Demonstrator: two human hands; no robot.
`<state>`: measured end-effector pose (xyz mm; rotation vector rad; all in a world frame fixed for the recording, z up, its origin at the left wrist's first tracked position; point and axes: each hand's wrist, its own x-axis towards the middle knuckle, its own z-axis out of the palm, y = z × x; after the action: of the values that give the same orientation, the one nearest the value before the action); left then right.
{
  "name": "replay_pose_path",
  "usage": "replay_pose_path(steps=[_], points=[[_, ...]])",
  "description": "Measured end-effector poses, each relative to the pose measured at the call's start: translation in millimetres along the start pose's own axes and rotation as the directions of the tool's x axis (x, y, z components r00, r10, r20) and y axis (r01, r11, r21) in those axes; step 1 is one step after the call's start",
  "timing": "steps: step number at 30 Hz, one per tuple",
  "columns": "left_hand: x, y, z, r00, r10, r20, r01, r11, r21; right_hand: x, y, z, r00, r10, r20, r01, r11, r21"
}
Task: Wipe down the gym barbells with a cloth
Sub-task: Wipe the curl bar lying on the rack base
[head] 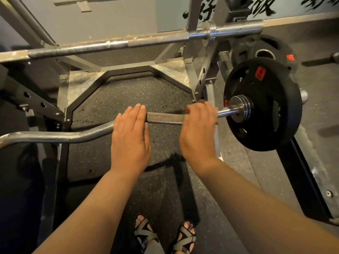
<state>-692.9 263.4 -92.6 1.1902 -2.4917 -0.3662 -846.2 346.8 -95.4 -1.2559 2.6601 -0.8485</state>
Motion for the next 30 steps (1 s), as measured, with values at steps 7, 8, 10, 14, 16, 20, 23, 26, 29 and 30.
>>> replay_pose_path(steps=[7,8,10,14,16,20,23,26,29,30], points=[[0,-3,-1,1.000,0.015,-0.004,-0.015,1.000,-0.022,23,58,-34,0.987,-0.147,0.060,0.152,0.984,-0.096],[0,-3,0,1.000,0.008,-0.014,-0.009,1.000,-0.029,23,61,-35,0.998,-0.062,0.024,0.064,0.995,-0.075],[0,1,2,1.000,-0.012,-0.027,0.010,0.999,-0.042,14,56,-28,0.999,0.045,-0.026,-0.045,0.999,0.005],[-1,0,3,0.999,-0.019,-0.027,0.017,0.998,-0.053,-8,43,-20,0.997,0.072,-0.009,-0.071,0.993,0.093],[-1,-1,2,1.000,-0.009,-0.020,0.008,0.999,-0.052,0,54,-27,0.999,-0.008,0.040,0.006,0.999,0.043],[-1,0,5,0.999,-0.003,-0.036,0.002,0.999,-0.052,19,52,-30,0.998,0.062,0.004,-0.062,0.996,0.067],[-1,3,7,0.999,-0.023,-0.048,0.021,0.998,-0.057,2,8,-6,0.991,0.136,-0.009,-0.134,0.985,0.112],[-1,2,5,0.999,-0.013,-0.037,0.012,0.999,-0.043,-14,-14,8,0.996,-0.027,0.080,0.019,0.995,0.102],[-1,-3,2,1.000,0.015,-0.013,-0.016,0.999,-0.040,-3,11,-7,0.974,-0.167,0.155,0.165,0.986,0.021],[-1,-4,2,1.000,0.020,-0.013,-0.021,0.999,-0.038,-1,24,-12,0.963,-0.218,0.157,0.226,0.974,-0.035]])
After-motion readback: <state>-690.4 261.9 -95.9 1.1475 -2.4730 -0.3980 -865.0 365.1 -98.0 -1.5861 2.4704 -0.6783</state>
